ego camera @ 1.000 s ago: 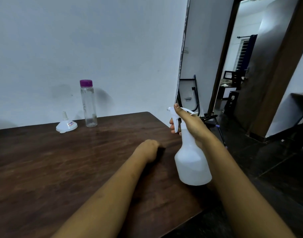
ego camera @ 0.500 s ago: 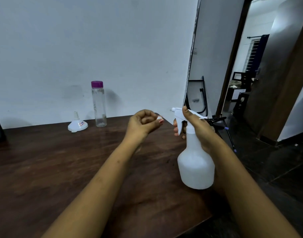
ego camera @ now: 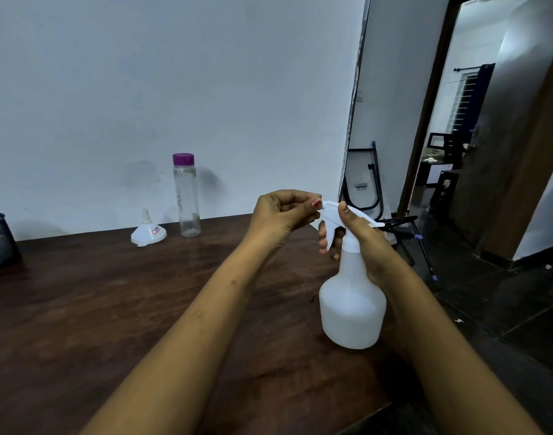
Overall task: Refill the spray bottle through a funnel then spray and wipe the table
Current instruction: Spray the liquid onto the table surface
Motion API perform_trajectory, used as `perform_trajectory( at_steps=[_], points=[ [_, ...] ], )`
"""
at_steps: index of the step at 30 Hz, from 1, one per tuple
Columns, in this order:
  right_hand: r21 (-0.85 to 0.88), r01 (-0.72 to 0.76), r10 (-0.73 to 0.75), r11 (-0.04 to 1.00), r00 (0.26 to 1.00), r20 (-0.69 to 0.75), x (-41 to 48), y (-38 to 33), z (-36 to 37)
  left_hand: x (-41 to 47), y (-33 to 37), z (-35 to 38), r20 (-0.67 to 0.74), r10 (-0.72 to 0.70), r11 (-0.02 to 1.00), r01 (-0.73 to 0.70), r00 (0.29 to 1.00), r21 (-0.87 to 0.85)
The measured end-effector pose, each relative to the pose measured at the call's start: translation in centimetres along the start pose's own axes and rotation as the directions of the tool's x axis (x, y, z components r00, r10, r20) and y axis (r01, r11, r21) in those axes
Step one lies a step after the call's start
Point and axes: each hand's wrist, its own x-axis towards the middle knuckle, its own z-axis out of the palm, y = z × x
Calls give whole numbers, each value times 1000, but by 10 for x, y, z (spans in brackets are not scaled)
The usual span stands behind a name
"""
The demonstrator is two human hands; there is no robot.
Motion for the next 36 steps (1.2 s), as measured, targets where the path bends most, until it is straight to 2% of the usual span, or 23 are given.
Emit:
perform_trajectory(
  at_steps=[2,7,10,15,19,23,25,28,30,32,33,34,36],
  points=[
    [-9,-11,11,1000,1000,9,-1,0,0,1,4,2,31,-10,998,9,999,59],
    [10,-7,6,1000,1000,30,-2,0,0,3,15,5,19,23,932,-28,1000,361],
    [19,-15,14,1000,1000,24,-4,0,-1,1,16,6,49,65,911,-80,997,405],
    [55,5,-6,998,1000,16,-7,0,-2,-2,15,5,133,114,929,-153,985,337],
    [61,20,-22,998,999,24,-8,-5,4,-4,18,4,153,122,970,-151,981,192],
    [28,12,-13,1000,1000,22,-7,-7,7,-3,26,8,154,189,977,-202,970,75],
    [24,8,-8,1000,1000,17,-8,-8,8,-3,31,11,131,208,978,-210,969,-1],
    [34,26,-27,999,999,39,-8,-8,10,-1,33,11,-20,201,978,-201,979,-53],
    [39,33,-35,999,998,48,-9,-8,10,0,31,8,-120,172,978,-154,978,140],
    [40,24,-25,999,999,35,-9,-8,10,-2,27,5,-124,117,890,-48,985,453],
    [38,18,-19,999,999,29,-9,-8,10,-4,26,4,-103,71,833,-2,992,554],
    [35,16,-17,999,999,27,-9,-8,10,-6,26,5,-81,34,794,22,996,607],
    [28,17,-18,999,999,27,-9,-7,9,-8,27,6,-52,11,785,23,999,619]
  ],
)
